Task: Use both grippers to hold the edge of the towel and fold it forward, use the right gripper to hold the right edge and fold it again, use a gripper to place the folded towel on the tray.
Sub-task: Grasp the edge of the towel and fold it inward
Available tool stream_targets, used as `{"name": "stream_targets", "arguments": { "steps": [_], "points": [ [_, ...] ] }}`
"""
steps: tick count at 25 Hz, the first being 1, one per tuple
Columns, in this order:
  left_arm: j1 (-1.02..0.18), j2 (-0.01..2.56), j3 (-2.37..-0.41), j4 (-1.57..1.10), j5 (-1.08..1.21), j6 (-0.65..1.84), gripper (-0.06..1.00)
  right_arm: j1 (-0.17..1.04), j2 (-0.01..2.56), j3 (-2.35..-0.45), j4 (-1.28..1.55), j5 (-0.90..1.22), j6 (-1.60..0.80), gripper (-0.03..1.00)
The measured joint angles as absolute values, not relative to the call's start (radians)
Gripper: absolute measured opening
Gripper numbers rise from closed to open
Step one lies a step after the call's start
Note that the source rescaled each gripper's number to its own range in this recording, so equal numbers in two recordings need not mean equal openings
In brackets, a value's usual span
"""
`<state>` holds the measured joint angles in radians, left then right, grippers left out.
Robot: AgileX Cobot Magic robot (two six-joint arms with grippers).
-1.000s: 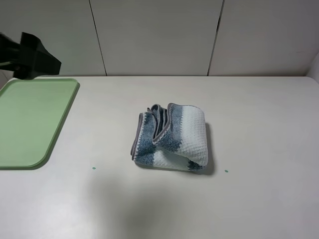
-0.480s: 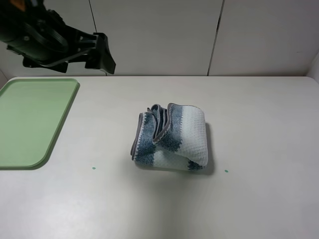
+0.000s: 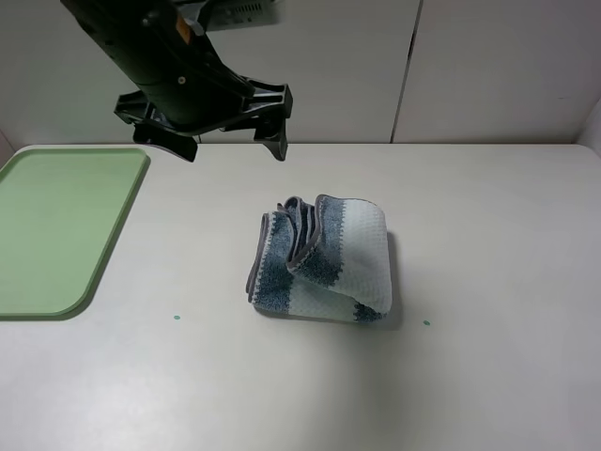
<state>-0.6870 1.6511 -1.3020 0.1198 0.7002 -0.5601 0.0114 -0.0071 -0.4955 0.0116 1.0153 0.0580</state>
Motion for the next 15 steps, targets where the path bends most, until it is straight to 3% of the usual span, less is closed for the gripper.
{"name": "stream_targets", "arguments": {
  "steps": [15],
  "points": [
    [-0.689, 1.886, -1.363, -0.033, 0.636, -0.571, 1.00, 0.011, -0.007, -0.495, 0.013, 1.015, 0.058, 1.00]
  ]
}}
